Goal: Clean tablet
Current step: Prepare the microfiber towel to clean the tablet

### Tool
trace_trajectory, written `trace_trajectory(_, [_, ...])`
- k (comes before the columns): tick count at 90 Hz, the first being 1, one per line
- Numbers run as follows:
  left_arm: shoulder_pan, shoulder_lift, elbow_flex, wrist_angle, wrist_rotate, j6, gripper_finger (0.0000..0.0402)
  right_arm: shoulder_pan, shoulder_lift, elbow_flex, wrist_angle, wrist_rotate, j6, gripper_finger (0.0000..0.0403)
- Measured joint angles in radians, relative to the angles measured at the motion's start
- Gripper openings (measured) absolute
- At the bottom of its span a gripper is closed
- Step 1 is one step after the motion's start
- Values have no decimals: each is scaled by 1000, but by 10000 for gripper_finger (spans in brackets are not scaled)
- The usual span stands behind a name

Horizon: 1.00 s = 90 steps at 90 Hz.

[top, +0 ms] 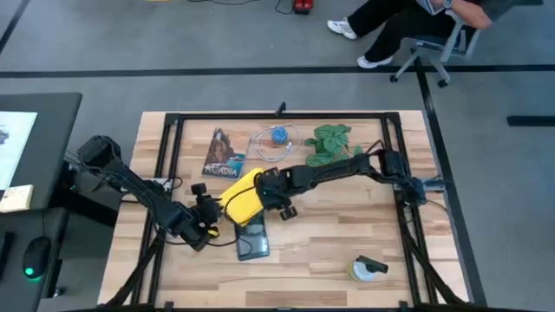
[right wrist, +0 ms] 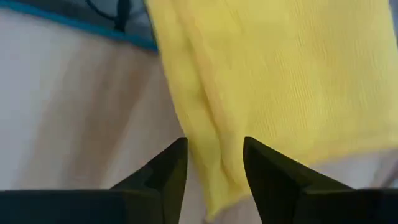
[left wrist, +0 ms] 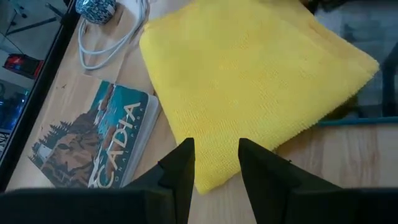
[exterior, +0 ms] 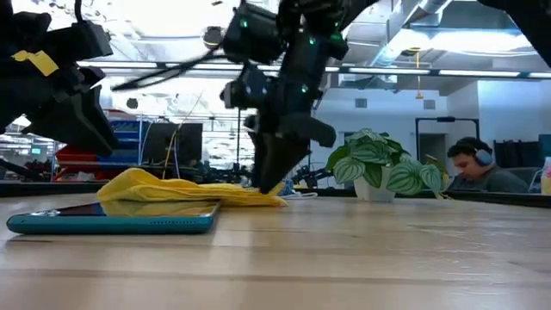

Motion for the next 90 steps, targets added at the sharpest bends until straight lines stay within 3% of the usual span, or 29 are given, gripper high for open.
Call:
trace_trajectory(15, [0,0,-6,6,0,-3,107,-24,2,-23,24,6,1,100])
trace_trajectory(38, [0,0,-6,11,0,-7,107,-19,-8,-26,21,97,-15,7])
trace_trajectory(49, [0,0,-6,11,0,-7,107,-8,-15,-26,10,194,-23,10])
trace_trajectory(72, [0,0,-6,12,-1,-7,107,9,-17,-26,-40,178,-18,11])
trace_trajectory(90, [0,0,-6,24,-1,-7,107,2,-17,-26,-60,174,28,87])
